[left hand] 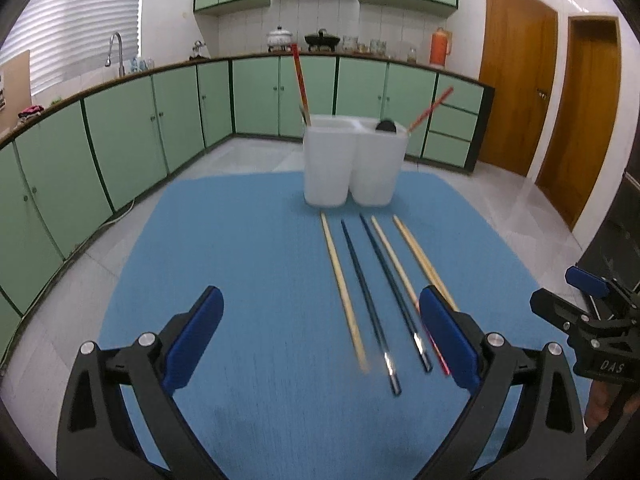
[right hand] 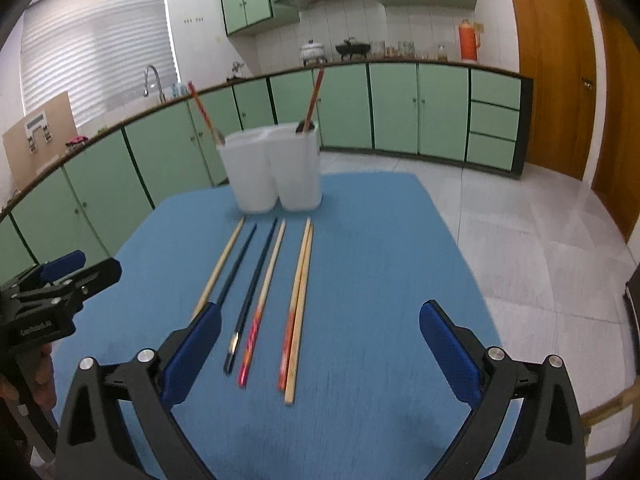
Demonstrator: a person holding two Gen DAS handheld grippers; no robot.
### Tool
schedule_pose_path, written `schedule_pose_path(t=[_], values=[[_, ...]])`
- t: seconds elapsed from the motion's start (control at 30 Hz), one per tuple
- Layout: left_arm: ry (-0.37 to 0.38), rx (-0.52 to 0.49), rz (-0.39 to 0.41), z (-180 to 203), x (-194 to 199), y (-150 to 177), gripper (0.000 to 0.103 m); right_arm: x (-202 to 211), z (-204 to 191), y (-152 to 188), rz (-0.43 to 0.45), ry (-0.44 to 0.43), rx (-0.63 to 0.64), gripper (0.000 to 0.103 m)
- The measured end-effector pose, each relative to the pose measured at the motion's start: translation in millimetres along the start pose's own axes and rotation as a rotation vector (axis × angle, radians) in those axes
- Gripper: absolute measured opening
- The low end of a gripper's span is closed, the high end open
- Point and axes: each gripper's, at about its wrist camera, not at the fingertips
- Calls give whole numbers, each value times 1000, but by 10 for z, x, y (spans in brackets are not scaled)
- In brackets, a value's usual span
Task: Organize utensils
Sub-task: 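Open both tools and move them back over the remaining chopsticks, then close the right tool on a plain wooden chopstick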
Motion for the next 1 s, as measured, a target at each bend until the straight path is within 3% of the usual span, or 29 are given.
schedule_pose_path(t=[0.23,0.7,1.0], values=[[-10,0,-70,-11,-71,225,95,-87,-41,284,-76,-2,20,86],[-29,1,-153,-15,-204,461,95,-328,-116,611,-189,6,70,32],[-30,7,-170,13,-232,497,95,-382,-224,674,-195,6,114,20]])
Point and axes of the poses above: each gripper's, at about its wrist camera, not at the fingertips, and x roughly against the way its jaws point, z to its right, y to its underside
